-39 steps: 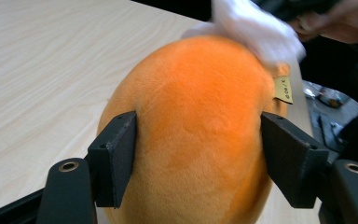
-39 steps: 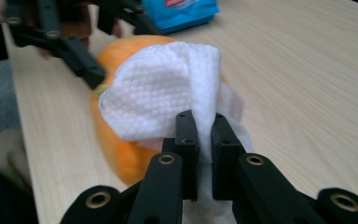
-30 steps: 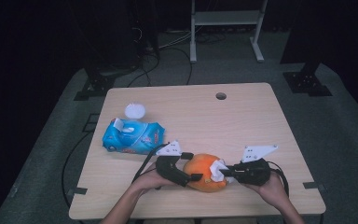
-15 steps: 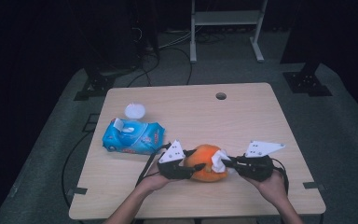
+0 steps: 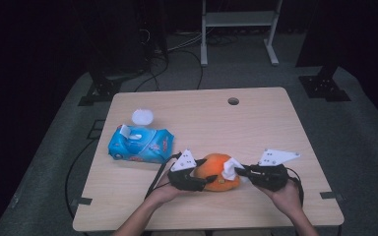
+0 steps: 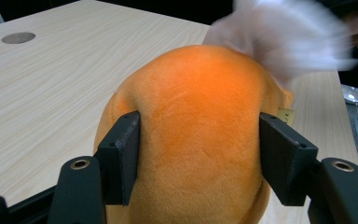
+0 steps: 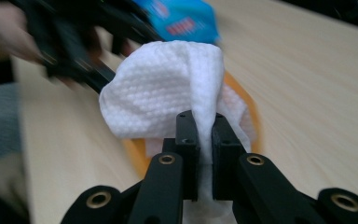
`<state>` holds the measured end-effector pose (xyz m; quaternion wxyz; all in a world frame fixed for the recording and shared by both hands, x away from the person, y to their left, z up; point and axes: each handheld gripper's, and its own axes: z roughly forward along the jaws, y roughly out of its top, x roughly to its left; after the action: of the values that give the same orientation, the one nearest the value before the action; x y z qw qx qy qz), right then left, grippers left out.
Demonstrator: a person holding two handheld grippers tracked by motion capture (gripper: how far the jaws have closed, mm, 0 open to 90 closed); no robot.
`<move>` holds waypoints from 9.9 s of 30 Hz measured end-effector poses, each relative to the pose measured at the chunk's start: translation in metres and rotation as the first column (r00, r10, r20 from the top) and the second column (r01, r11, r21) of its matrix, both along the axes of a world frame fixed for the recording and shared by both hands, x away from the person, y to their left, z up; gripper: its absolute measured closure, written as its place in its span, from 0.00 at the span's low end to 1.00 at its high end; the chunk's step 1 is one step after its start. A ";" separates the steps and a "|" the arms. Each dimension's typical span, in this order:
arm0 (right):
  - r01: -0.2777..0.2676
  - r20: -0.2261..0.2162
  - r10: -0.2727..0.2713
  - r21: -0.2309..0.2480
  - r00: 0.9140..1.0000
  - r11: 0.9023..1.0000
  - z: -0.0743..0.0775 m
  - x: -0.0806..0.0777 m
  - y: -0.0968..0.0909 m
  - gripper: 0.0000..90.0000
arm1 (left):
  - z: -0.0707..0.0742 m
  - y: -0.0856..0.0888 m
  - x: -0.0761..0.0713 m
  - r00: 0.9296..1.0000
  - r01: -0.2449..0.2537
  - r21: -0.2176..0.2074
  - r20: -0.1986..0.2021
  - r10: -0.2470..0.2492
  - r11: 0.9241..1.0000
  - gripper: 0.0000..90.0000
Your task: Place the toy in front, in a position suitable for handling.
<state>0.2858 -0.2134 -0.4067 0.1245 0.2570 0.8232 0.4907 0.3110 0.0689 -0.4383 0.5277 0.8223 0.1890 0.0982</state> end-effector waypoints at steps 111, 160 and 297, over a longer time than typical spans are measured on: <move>0.046 0.034 -0.043 -0.083 0.998 0.996 -0.002 -0.003 -0.004 0.93 | -0.015 0.007 0.005 0.991 0.040 0.051 -0.127 -0.033 0.998 0.32; 0.090 -0.071 -0.091 -0.030 0.993 0.996 -0.026 0.019 -0.012 0.93 | -0.013 0.014 0.010 0.999 0.016 0.046 -0.039 -0.014 0.999 0.37; 0.017 0.108 -0.012 -0.046 0.994 0.999 0.005 -0.017 0.044 0.93 | -0.001 -0.020 -0.010 0.998 0.056 -0.004 0.039 -0.056 0.998 0.32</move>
<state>0.2687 -0.1691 -0.4014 0.1783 0.2332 0.8247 0.4835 0.3013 0.0486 -0.4389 0.5359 0.8239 0.1560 0.0987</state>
